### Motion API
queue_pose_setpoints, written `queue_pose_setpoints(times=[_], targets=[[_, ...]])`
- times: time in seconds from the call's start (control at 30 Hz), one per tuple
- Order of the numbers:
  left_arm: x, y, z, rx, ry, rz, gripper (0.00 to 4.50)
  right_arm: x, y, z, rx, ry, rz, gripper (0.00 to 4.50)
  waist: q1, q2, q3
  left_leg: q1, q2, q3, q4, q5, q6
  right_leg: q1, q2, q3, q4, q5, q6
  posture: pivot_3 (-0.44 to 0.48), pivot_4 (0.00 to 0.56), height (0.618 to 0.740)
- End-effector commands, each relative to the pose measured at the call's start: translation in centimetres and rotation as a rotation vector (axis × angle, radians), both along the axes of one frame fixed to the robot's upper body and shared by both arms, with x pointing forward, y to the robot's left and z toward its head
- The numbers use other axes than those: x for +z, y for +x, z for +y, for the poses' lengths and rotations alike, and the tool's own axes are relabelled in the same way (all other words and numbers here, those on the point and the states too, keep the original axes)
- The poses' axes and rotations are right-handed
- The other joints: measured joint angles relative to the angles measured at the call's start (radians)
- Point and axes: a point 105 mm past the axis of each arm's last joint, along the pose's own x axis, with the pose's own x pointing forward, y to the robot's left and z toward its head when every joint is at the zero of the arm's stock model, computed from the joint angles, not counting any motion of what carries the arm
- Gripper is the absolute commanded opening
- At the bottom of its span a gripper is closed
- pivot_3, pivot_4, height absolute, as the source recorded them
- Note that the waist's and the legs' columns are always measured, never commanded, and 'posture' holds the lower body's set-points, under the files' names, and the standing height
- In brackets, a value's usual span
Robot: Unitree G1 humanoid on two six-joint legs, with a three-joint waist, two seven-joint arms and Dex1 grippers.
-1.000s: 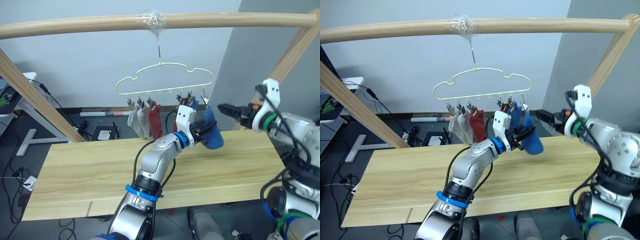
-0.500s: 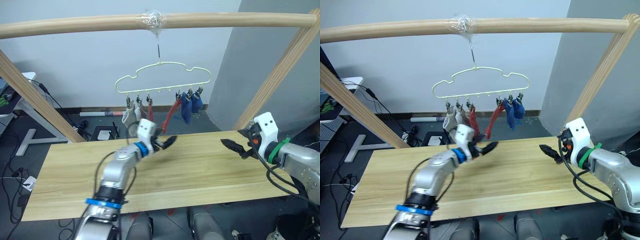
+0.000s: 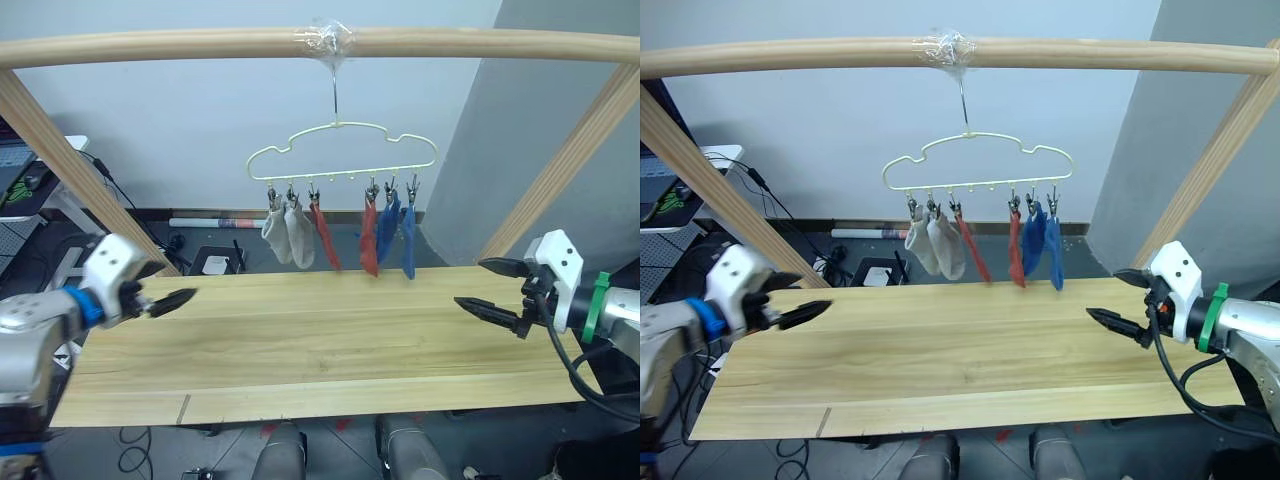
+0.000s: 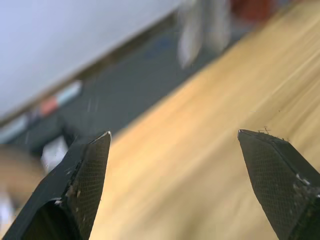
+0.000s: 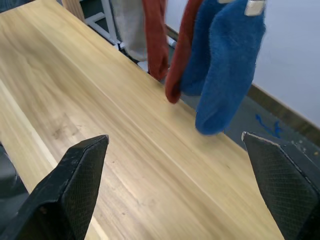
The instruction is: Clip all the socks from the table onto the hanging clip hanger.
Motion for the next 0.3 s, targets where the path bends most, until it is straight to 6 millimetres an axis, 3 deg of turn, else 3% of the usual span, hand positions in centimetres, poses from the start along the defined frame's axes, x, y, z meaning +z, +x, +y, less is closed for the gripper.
queue_pose_setpoints(times=[0.03,0.3], targets=[[3.1,0.5,-1.1,-0.047,-0.011,-0.105,4.22,1.6,0.0,0.5,0.022,0.011,-0.047,4.50,0.012,-0.002,-0.001,0.000,0.000,0.000,0.000,0.000,0.000,0.001,0.000,0.000,0.000,0.000,0.000,0.125,0.105,0.740],[3.1,1.4,-2.6,-0.068,-0.078,-0.104,4.22,1.7,0.8,0.2,-0.009,0.009,-0.065,4.50,0.029,-0.007,-0.005,0.000,0.000,0.001,0.001,0.000,0.000,0.002,-0.001,-0.001,0.000,0.001,0.000,0.119,0.093,0.740]])
